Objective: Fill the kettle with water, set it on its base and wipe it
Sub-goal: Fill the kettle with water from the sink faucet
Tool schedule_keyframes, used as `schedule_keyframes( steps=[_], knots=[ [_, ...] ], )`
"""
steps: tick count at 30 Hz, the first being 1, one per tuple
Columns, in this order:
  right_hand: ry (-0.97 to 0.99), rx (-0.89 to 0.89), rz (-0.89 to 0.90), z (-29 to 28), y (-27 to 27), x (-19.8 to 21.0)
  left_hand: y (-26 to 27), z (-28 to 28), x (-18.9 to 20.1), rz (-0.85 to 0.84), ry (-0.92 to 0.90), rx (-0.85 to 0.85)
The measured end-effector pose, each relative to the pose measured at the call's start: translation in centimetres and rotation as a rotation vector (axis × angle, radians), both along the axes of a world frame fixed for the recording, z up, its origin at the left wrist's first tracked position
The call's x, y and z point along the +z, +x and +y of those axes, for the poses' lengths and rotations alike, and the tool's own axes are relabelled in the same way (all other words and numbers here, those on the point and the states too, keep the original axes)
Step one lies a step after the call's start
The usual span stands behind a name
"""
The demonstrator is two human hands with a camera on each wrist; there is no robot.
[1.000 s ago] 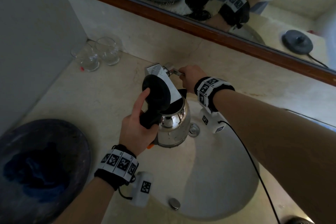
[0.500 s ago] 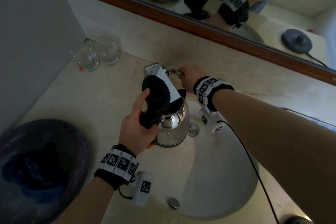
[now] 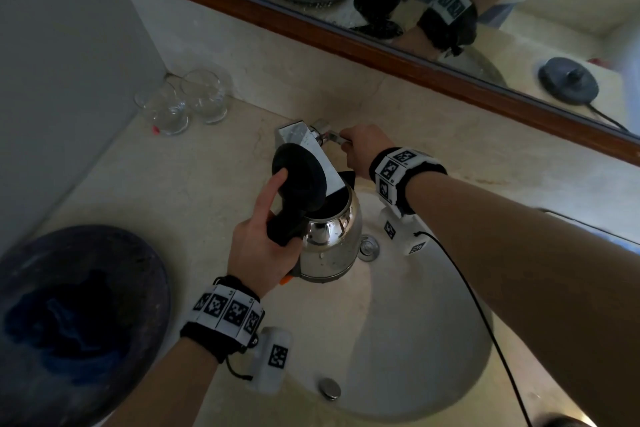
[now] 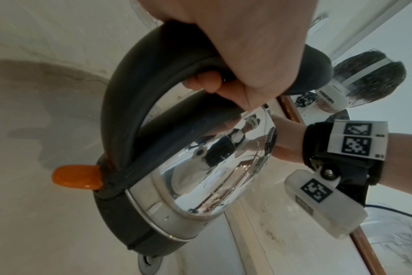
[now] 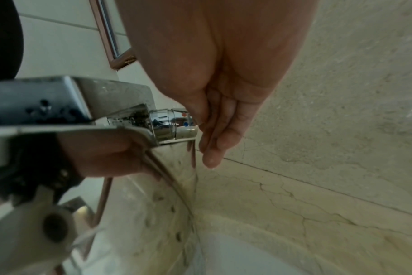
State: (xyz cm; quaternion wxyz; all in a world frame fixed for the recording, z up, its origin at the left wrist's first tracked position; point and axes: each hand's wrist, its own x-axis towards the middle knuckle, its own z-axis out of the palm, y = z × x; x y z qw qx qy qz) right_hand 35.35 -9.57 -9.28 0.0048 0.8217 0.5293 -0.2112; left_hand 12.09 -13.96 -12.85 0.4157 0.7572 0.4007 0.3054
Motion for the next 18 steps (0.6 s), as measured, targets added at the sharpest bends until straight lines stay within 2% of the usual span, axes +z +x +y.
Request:
schedule_keyframes(
  steps=[18],
  knots=[
    [0.013,-0.007,0.019,-0.09,0.04,-0.07,0.13,-0.09,-0.2,0.018,-0.016,0.018]
  ],
)
